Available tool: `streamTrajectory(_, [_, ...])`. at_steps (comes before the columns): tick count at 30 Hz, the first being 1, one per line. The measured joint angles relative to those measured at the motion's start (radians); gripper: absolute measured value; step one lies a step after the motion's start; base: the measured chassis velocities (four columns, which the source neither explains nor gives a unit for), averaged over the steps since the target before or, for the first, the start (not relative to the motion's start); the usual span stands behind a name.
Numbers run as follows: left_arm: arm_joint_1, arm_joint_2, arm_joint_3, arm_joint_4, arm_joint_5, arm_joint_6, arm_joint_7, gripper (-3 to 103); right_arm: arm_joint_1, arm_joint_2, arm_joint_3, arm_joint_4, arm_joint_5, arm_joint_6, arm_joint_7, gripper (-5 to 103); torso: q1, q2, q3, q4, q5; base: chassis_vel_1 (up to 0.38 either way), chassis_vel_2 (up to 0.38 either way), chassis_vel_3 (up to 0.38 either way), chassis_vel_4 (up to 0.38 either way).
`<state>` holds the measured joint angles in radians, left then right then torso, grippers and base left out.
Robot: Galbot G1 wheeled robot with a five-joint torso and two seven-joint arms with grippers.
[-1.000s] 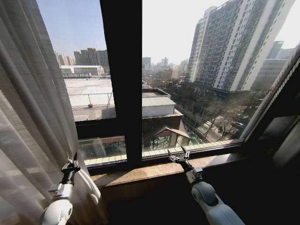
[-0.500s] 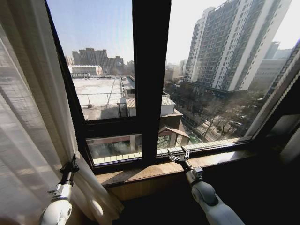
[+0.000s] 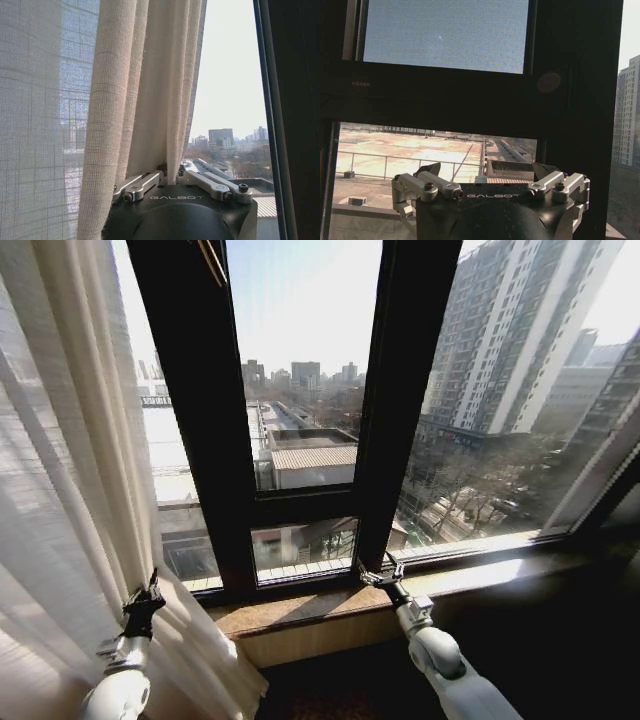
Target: Open the curtains by pulling them apart, changing their state from closed to fully open.
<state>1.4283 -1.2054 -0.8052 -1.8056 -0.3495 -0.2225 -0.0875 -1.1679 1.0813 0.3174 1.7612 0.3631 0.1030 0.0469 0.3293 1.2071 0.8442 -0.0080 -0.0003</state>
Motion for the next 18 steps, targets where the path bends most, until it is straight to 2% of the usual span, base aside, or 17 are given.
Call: streamTrajectory(18, [0.027, -0.008, -0.041, -0.006, 0.001, -0.018, 0.0, 0, 0.0, 0.0, 0.0, 0.0, 0.0, 0.0, 0.0, 100, 0.0, 0.0, 0.0, -0.0002, 0.0001, 0.406, 0.294, -0.415, -0.297])
